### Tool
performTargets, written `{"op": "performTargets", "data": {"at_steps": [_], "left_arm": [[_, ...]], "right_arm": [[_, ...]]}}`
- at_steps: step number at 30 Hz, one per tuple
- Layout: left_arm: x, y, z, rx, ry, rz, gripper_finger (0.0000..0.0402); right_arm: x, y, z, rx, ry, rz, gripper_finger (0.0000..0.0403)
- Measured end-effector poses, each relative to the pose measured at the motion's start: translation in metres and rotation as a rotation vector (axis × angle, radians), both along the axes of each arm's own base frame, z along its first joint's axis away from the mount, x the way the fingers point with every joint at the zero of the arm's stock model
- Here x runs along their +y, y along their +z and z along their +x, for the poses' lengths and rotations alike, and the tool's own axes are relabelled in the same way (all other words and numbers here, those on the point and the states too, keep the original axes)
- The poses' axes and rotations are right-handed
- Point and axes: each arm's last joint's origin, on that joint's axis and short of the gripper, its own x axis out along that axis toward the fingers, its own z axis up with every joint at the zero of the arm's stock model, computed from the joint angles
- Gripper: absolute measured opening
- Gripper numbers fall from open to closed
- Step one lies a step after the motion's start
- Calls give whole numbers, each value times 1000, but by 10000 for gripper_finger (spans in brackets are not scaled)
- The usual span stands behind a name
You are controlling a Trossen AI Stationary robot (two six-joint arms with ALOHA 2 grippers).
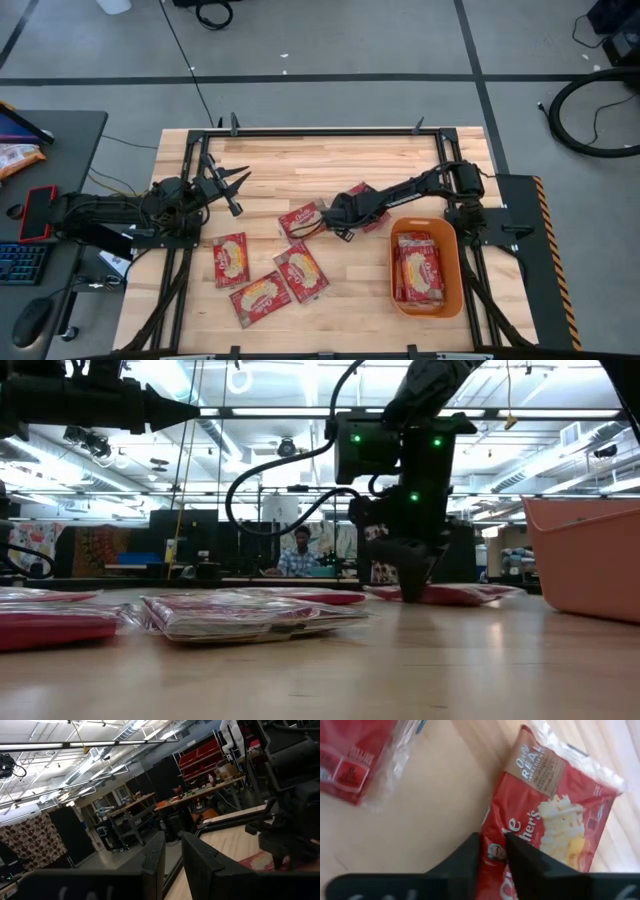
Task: Sort popcorn bags into baskets
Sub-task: Put the red popcorn bag into the orange bin
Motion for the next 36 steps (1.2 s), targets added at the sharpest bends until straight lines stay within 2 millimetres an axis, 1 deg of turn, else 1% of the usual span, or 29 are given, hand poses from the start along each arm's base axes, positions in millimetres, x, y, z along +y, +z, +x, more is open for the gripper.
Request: {"op": "performTargets", "data": {"at_steps": [5,7,10,12,15,21,24,27,29,31,33,36], "left_arm": [[0,0,0,0,0,0,68],[0,0,0,0,0,0,68],[0,0,0,0,0,0,68],[0,0,0,0,0,0,68],[0,0,0,0,0,0,68],[0,0,0,0,0,0,68],[0,0,0,0,0,0,68],[0,0,0,1,0,0,68],[0,0,0,0,0,0,68],[0,0,0,0,0,0,68],[0,0,0,0,0,0,68],[0,0,0,0,0,0,68]], "right_arm": [[5,0,-2,32,44,-1,19],[7,3,-2,42,50,-1,13],[12,15,-2,101,63,-5,22],[14,29,3,101,72,-21,25],[18,51,6,142,83,-37,17],[31,97,14,125,118,-65,13],[40,118,17,83,140,-44,15],[54,143,16,24,167,24,14],[63,158,11,-24,169,58,14],[70,172,2,-60,141,74,14],[75,182,-10,-78,77,87,14],[81,191,-28,-71,-71,111,14]]}}
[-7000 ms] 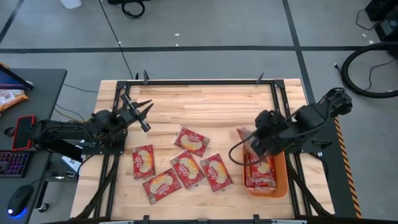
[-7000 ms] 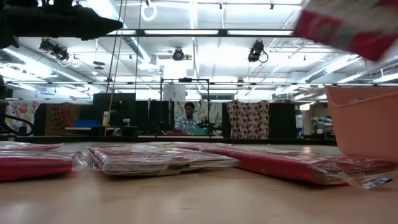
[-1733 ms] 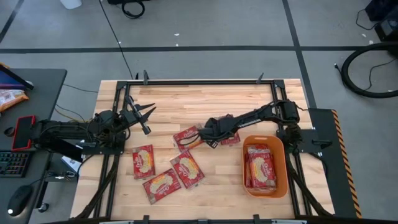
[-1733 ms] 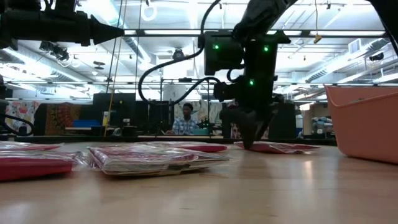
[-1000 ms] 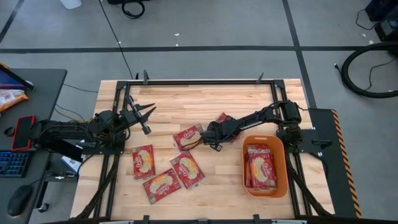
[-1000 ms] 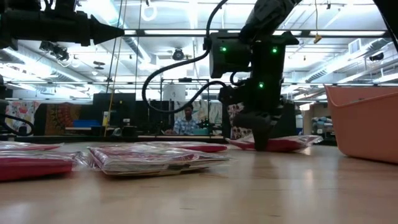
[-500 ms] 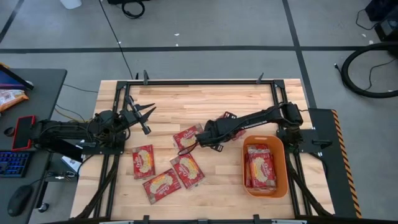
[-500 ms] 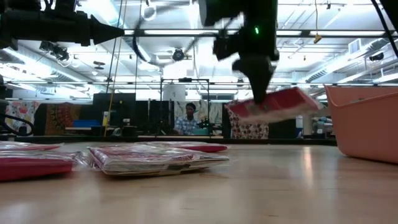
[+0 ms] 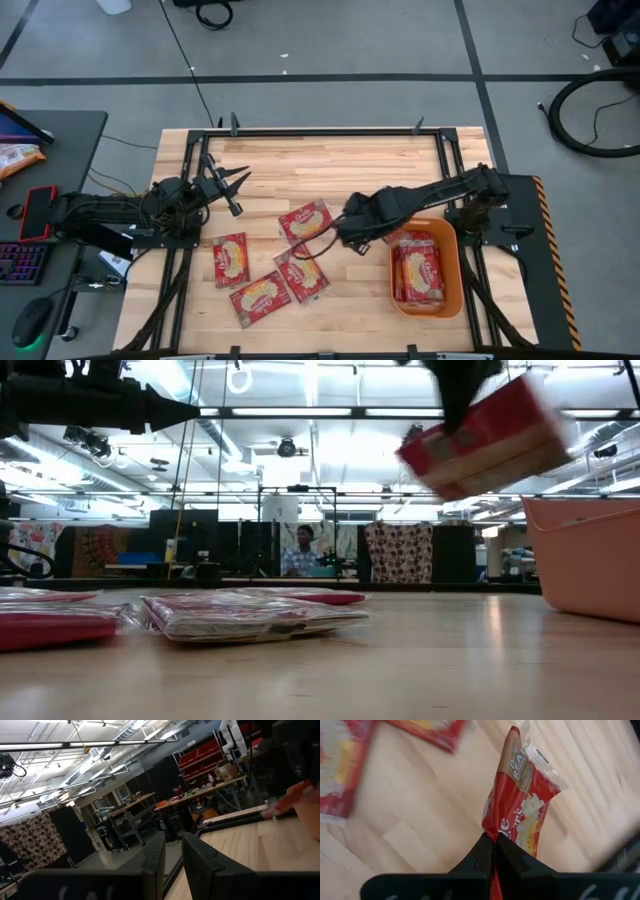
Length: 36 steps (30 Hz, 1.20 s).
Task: Sort popcorn bags into baskets
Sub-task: Put the red popcorn bag into the orange bin
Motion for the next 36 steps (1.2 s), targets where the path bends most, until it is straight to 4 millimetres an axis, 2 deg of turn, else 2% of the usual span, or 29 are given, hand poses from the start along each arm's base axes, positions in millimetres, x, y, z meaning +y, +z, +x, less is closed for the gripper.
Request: {"op": "performTargets", "data": {"at_steps": [5,11,18,23,26,31,36], "left_arm": [[0,0,0,0,0,-1,68],[0,2,0,3,11,42,68],[0,7,-2,-31,28,98,68],[0,12,-4,-64,38,126,68],[0,15,-5,-98,40,129,68],[-1,18,-6,-134,35,134,68],[-1,18,-6,-136,21,139,68]], "right_arm": [[18,9,-17,-51,-132,105,14],[36,6,-28,-20,-222,196,14],[53,-17,-40,101,-340,245,15],[58,-41,-51,214,-448,241,18],[59,-54,-57,259,-493,209,31],[59,-70,-59,290,-513,229,74],[53,-70,-53,269,-475,256,113]]}}
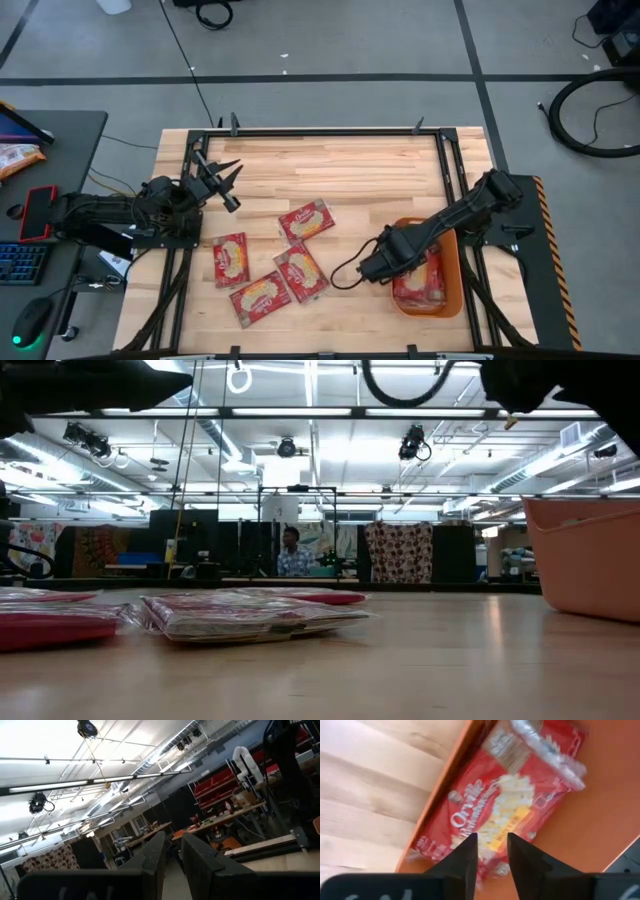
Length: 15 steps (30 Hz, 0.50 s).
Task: Sort popcorn bags into baskets
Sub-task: Put the red popcorn bag into the orange bin
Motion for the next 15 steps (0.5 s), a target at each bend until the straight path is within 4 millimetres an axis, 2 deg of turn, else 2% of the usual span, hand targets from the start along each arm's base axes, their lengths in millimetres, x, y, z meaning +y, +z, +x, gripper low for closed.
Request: {"op": "performTargets", "data": {"at_steps": [4,9,12,15], "left_arm": [[0,0,0,-3,-5,-11,68],[0,-3,1,11,-19,-44,68],[0,-5,2,19,-29,-69,68],[0,-7,3,37,-35,-87,68]], "right_arm": [[-7,16,9,-71,43,-42,128],[-14,47,17,-187,114,-124,129],[-16,57,25,-300,227,-180,129],[-16,58,39,-426,388,-250,129]]}}
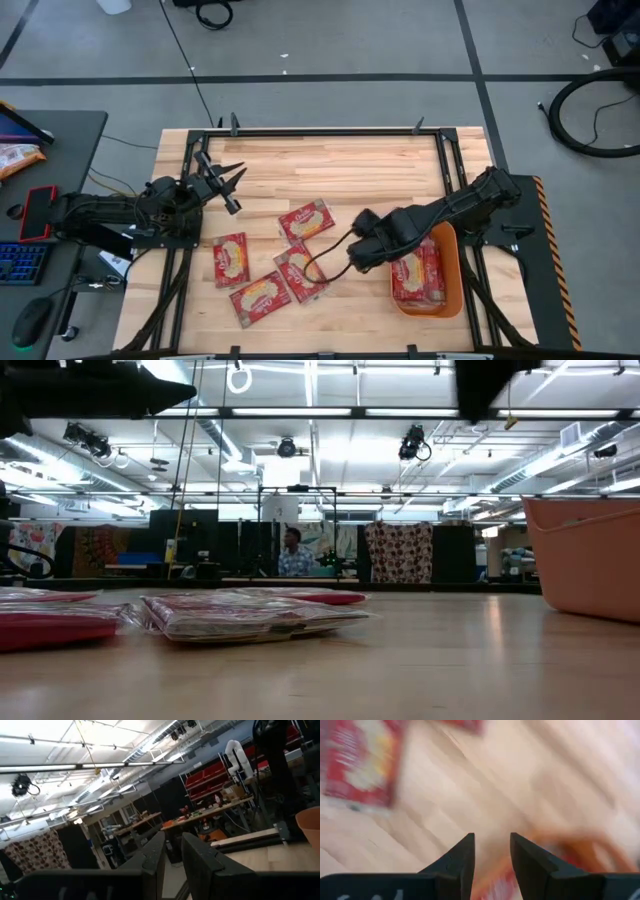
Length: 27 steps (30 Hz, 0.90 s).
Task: Sort popcorn bags into baskets
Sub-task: Put the red popcorn bag into the orange bin
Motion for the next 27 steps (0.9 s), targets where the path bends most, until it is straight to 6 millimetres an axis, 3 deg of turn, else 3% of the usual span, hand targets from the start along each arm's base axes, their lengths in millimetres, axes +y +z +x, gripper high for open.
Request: {"op": "performTargets", "data": {"at_steps": [4,9,17,27], "left_arm": [[1,-4,1,38,22,-21,68],[3,-9,1,74,94,-65,68],[3,-17,3,143,91,-109,68],[3,-18,3,148,89,-119,68]], "right_arm": [[1,-10,25,-74,259,-137,129],[2,-39,54,-20,496,-260,129],[-10,-89,104,-75,708,-106,130],[-22,-142,138,-152,851,54,130]]}}
